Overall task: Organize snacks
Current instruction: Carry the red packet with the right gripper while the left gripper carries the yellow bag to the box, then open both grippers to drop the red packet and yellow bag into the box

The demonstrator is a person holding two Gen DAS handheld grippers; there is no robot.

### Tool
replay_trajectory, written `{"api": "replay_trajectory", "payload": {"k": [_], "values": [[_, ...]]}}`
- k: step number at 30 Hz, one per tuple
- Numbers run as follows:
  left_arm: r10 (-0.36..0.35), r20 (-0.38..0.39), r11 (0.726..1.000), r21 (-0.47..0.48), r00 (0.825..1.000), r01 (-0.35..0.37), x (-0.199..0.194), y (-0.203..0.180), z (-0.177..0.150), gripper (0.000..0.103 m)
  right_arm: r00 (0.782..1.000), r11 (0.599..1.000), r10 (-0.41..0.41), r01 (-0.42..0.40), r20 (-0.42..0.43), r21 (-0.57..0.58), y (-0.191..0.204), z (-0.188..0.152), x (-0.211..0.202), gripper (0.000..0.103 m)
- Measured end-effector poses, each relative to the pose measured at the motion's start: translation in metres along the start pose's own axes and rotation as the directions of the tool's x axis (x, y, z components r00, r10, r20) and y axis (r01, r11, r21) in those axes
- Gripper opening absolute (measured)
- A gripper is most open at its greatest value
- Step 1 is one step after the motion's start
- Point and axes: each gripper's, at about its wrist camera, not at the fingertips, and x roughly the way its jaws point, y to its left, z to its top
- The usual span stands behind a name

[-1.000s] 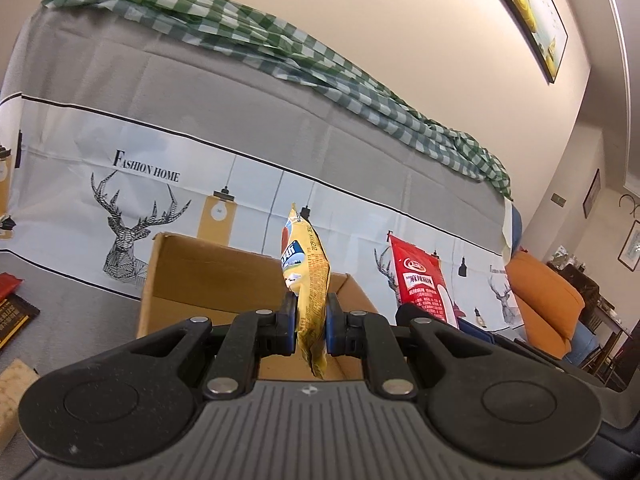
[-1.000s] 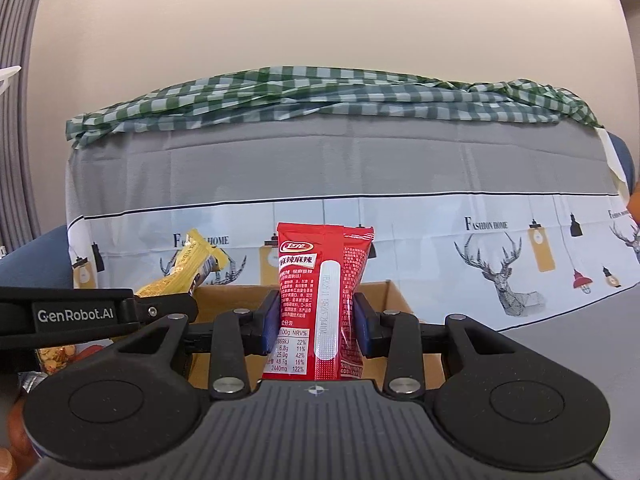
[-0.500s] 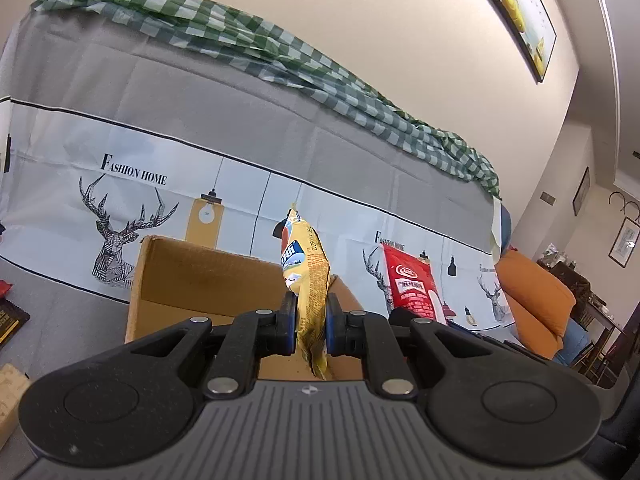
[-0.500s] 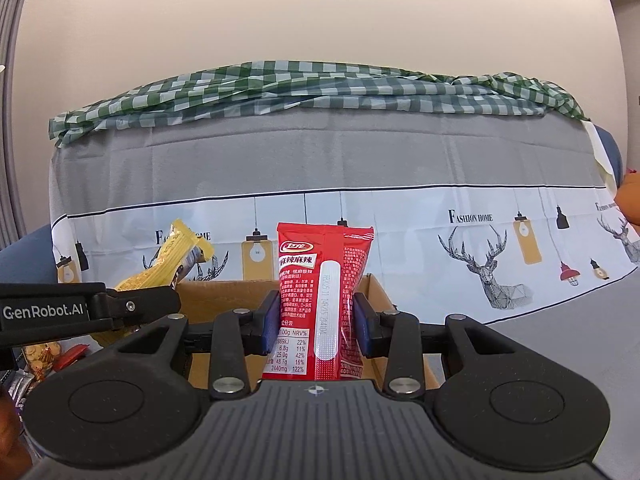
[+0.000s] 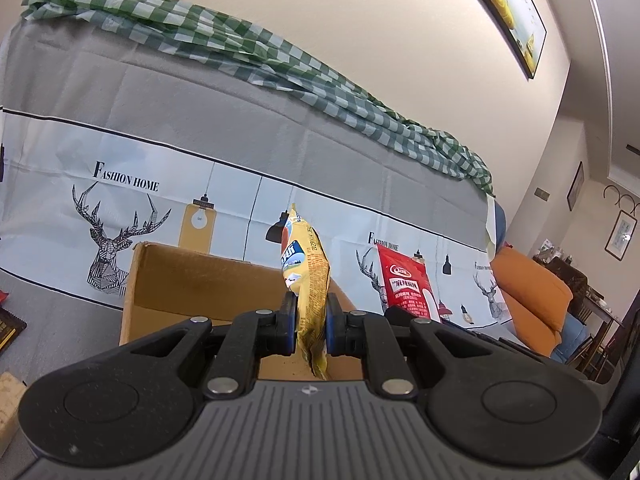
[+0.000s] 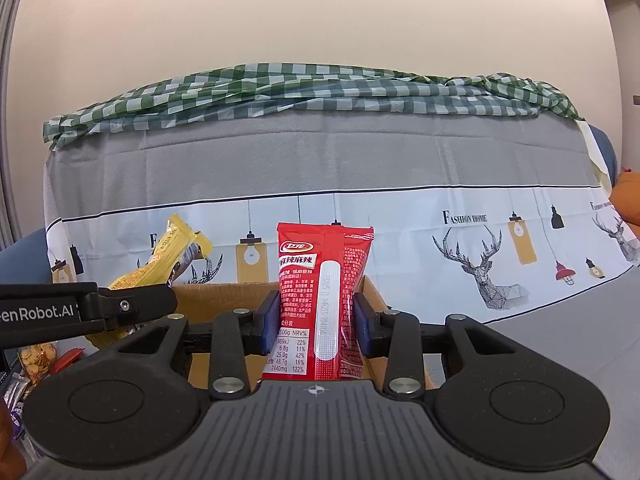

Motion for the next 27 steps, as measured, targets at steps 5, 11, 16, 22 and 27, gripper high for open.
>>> {"api": "replay_trajectory", "payload": {"k": [5, 11, 16, 22, 27], "values": [[-0.010, 0.002, 1.000, 0.005, 1.000, 0.010, 0.0000, -0.0007, -0.0003, 0.014, 1.000, 1.000, -0.010, 0.009, 0.005, 0.005, 0.0032, -0.0010, -0.0017, 0.039], [-0.022, 0.005, 0.999, 0.029, 1.000, 0.022, -0.0010, -0.0043, -0.0009, 0.014, 1.000, 1.000, -0.015, 0.015, 0.007, 0.010, 0.0039, -0.0013, -0.0028, 0.039], [-0.042, 0.000, 0.999, 0.034, 0.999, 0.042, -0.0010, -0.0056, -0.0012, 0.014, 1.000, 1.000, -0.016, 0.016, 0.007, 0.011, 0.0040, -0.0010, -0.0029, 0.039], [-0.071, 0.010, 0.997, 0.032, 0.997, 0.071, -0.0044, -0.0072, -0.0021, 0.037, 0.998, 0.998, -0.067, 0.067, -0.006, 0.022, 0.0039, -0.0008, -0.0008, 0.048], [-0.067, 0.002, 0.997, 0.033, 0.998, 0.066, -0.0036, -0.0078, -0.0028, 0.037, 0.996, 0.995, -0.090, 0.090, -0.015, 0.033, 0.0024, -0.0014, 0.0010, 0.062]]}}
